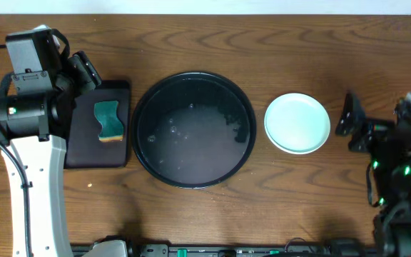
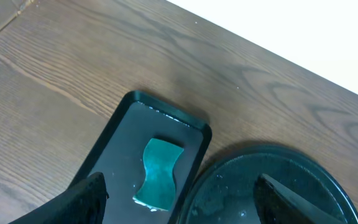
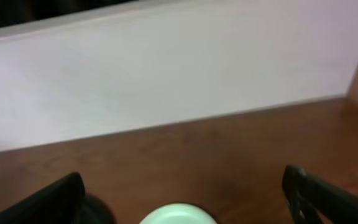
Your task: Clean dirty plates on tray and stack at the side
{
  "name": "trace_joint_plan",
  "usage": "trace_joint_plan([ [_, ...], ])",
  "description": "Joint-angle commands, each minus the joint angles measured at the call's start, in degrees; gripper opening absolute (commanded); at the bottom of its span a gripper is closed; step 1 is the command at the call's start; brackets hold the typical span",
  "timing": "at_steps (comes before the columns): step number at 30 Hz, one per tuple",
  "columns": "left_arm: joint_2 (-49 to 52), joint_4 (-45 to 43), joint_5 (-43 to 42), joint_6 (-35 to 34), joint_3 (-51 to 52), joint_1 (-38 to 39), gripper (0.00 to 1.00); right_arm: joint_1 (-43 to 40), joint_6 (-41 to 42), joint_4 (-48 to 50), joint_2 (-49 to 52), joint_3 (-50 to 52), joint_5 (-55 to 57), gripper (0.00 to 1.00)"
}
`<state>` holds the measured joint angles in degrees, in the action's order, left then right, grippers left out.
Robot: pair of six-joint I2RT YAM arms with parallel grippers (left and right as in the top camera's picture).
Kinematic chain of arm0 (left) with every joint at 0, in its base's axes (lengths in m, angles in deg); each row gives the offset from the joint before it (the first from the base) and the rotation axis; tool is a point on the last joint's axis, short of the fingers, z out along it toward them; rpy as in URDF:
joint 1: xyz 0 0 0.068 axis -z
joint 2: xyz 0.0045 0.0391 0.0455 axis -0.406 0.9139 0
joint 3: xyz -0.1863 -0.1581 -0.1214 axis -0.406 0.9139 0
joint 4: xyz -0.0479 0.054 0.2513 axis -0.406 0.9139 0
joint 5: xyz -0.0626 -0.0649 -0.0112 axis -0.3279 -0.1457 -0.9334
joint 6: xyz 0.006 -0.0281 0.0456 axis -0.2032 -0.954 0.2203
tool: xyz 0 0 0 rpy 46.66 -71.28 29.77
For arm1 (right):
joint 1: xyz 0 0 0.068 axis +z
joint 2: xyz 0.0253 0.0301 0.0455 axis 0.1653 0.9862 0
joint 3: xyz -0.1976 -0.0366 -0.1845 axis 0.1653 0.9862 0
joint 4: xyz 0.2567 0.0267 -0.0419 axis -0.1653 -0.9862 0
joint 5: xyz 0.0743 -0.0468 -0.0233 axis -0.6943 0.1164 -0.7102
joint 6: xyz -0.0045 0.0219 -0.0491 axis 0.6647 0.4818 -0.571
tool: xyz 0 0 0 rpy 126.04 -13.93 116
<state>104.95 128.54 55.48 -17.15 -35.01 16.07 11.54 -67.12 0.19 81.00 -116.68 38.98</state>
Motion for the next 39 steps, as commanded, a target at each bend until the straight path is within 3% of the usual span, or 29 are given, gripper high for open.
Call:
trace_joint_plan([
  [1, -0.4, 0.0, 0.1, 0.3, 0.0, -0.1, 0.76, -2.2, -7.2, 5.9, -7.5, 11.5, -7.3, 0.99],
  [6, -0.4, 0.0, 0.1, 0.3, 0.0, -0.1, 0.76, -2.5, -9.0, 19.0, -17.7, 28.8, -8.6, 0.99],
  [15, -0.4, 0.0, 0.1, 0.3, 0.0, -0.1, 0.76, -2.5, -5.0, 33.6, -27.4, 47.0, -8.6, 0.99],
  [21, -0.4, 0.0, 0.1, 0.3, 0.0, -0.1, 0.76, -2.4, -3.7, 28.0, -31.6, 48.7, -7.9, 0.99],
  [26, -0.4, 0.0, 0.1, 0.3, 0.0, -0.1, 0.76, -2.4, -3.6, 17.1, -36.5, 48.7, -7.7, 0.99],
  [39, -0.4, 0.0, 0.0, 0.3, 0.0, -0.1, 0.76, -2.3, -3.7, 17.3, -36.3, 48.7, -7.7, 0.99],
])
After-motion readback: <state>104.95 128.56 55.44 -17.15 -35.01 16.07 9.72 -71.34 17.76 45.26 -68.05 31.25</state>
